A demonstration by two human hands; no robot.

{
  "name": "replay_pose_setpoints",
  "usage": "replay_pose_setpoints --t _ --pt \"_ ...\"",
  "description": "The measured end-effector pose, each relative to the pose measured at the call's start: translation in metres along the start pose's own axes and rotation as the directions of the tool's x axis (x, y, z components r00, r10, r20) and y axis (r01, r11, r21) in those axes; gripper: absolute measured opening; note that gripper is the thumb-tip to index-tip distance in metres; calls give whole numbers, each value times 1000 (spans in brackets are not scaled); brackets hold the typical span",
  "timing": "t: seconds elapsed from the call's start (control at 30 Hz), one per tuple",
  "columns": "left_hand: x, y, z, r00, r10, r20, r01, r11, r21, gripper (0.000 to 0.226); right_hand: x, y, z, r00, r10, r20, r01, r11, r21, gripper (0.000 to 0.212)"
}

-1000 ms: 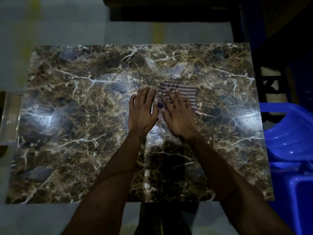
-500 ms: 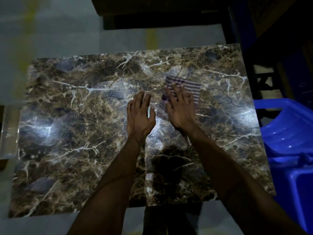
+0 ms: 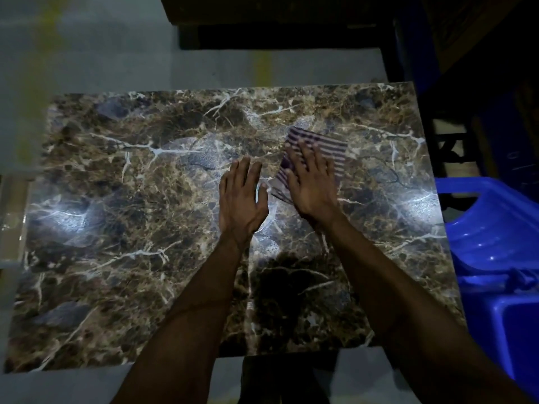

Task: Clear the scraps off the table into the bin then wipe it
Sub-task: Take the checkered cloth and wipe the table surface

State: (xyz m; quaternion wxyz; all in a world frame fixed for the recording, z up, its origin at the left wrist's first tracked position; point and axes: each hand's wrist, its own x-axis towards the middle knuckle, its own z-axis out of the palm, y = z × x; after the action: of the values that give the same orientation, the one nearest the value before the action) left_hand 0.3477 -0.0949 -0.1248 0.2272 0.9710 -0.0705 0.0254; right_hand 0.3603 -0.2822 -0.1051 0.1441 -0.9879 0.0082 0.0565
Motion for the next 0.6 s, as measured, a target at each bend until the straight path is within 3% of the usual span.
replay_pose_setpoints --t 0.2,0.3,0.43,0.6 --pt "2 -2 2 1000 -3 12 3 1000 -29 48 -57 -5 13 967 -244 74 248 968 -49 57" --pt "2 -3 5 1000 12 -6 -12 1000 -6 48 -70 21 1 985 -155 75 158 987 -36 56" --pt "0 -3 6 999 33 -4 -32 996 77 51 -21 10 -3 1000 -13 7 13 1000 10 55" --pt "3 -4 7 999 54 -1 -54 993 101 53 -8 -18 13 994 -110 22 111 993 -49 57"
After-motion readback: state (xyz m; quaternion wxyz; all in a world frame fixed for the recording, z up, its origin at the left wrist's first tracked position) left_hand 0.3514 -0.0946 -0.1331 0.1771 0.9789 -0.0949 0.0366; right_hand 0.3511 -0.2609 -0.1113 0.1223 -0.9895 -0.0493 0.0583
